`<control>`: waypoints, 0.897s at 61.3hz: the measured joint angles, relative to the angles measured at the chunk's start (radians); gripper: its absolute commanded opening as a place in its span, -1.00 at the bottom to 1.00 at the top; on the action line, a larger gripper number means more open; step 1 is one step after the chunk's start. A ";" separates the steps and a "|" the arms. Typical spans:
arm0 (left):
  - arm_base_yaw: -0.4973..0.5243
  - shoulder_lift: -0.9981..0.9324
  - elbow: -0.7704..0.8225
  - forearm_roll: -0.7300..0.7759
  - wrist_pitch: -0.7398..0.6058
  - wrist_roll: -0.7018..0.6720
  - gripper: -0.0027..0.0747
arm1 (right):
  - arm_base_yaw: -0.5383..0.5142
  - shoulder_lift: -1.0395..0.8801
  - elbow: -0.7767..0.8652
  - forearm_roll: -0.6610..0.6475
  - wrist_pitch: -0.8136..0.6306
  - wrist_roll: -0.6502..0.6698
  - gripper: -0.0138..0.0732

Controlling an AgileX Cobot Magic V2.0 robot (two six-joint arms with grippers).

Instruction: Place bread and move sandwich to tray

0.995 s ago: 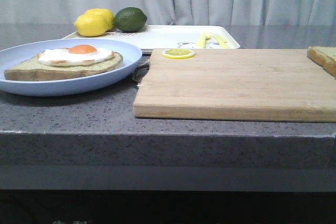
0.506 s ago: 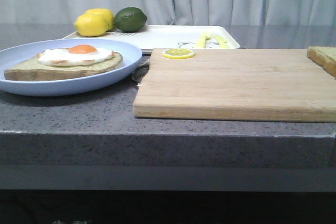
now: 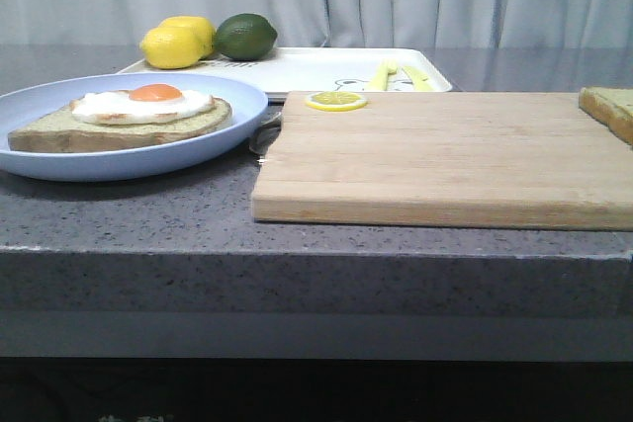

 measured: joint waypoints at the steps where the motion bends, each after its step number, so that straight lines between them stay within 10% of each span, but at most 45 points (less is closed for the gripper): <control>1: 0.000 0.000 0.000 0.000 0.000 0.000 -0.98 | 0.000 0.000 0.000 0.000 0.000 0.000 -0.86; 42: 0.000 0.000 0.000 0.000 -0.011 0.000 -0.98 | 0.000 0.000 0.000 0.000 -0.015 0.000 -0.86; 55: 0.000 0.000 -0.002 0.000 -0.194 0.000 -0.98 | 0.000 0.000 -0.011 0.033 -0.098 0.000 -0.86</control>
